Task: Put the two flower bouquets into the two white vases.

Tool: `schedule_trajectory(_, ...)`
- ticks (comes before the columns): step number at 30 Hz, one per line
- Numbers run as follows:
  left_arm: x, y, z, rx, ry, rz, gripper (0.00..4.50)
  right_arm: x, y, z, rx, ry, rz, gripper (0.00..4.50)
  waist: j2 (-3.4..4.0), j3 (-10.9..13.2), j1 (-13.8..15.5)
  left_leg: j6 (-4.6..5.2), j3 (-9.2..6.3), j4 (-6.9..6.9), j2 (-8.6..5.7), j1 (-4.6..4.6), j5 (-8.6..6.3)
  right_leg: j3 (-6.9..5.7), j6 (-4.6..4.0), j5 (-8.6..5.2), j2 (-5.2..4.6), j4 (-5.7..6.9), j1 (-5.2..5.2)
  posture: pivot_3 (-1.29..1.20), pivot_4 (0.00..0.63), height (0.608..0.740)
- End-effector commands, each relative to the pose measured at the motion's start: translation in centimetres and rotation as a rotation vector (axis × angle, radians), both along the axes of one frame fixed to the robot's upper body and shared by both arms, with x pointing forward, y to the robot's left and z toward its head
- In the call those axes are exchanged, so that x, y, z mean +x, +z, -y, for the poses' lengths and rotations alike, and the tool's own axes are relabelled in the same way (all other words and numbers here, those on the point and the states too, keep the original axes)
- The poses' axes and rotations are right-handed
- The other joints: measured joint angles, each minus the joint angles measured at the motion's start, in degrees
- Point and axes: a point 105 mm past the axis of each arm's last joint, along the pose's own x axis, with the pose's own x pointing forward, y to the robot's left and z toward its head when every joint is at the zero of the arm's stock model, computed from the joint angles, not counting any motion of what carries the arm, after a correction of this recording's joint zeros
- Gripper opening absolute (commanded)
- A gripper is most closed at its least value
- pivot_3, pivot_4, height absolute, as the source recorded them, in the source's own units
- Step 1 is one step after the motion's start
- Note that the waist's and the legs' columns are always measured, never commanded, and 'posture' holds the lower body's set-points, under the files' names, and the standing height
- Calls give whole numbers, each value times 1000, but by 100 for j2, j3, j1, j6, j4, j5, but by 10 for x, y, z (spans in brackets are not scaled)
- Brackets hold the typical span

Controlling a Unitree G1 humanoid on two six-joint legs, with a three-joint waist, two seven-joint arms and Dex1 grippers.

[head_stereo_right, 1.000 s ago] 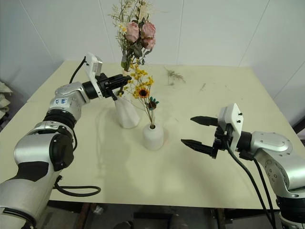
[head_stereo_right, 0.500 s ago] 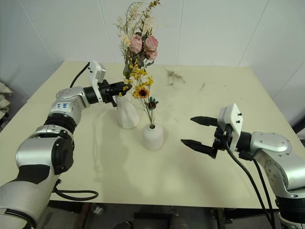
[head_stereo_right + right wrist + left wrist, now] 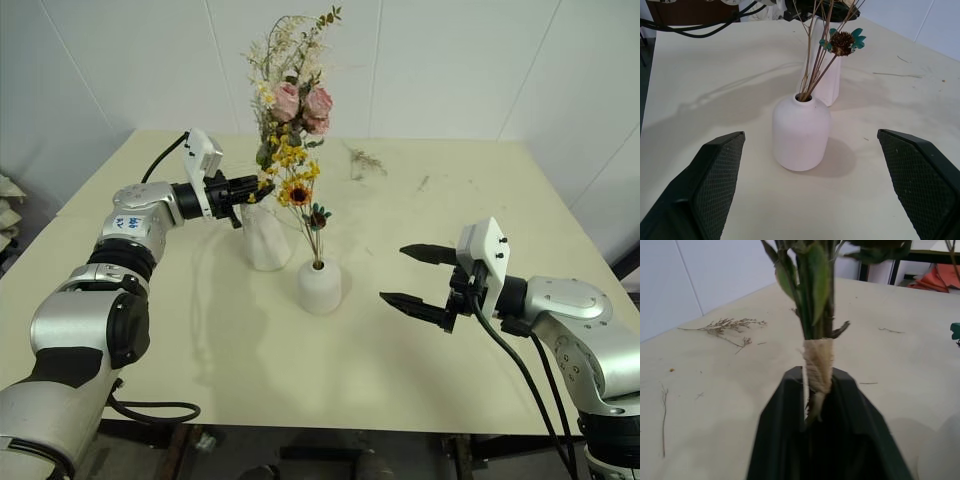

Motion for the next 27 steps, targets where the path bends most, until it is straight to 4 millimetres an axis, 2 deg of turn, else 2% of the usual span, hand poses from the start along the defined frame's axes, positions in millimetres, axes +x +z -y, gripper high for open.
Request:
schedule_trajectory(1, 0, -11, -10, 39, 29, -43, 1966, -3, 6, -3, 2, 15, 41, 4500, 0, 0, 0, 0, 0, 1, 0, 0, 0, 1, 0, 0, 0, 0, 1, 0, 150, 740)
schedule_trajectory(8, 0, -6, -17, 68, 48, -37, 4217, -2, 6, -3, 1, 16, 42, 4500, 0, 0, 5, 0, 0, -1, 0, -1, 0, 1, 1, 0, 0, -4, 1, 0, 150, 740)
schedule_trajectory(9, -1, -5, -19, 83, 44, -39, 4425, -2, 6, -3, 0, 16, 42, 4500, 0, 0, 6, 0, 0, -2, 0, -1, 0, 1, 1, 0, 0, -4, 1, 0, 150, 740)
schedule_trajectory(16, -8, 0, -27, 169, 12, -19, 4425, 0, 7, -4, -3, 16, 43, 4500, 0, 0, 6, 0, 0, -1, 0, -1, 0, 0, 1, 0, 0, -3, 1, 0, 150, 740)
schedule_trajectory(27, -4, 16, -32, 108, 64, 41, 4425, 5, 7, -5, -5, 23, 47, 4500, 0, 0, 11, 0, 0, -1, 0, -3, 0, 1, 1, 0, 0, -5, 0, 0, 150, 740)
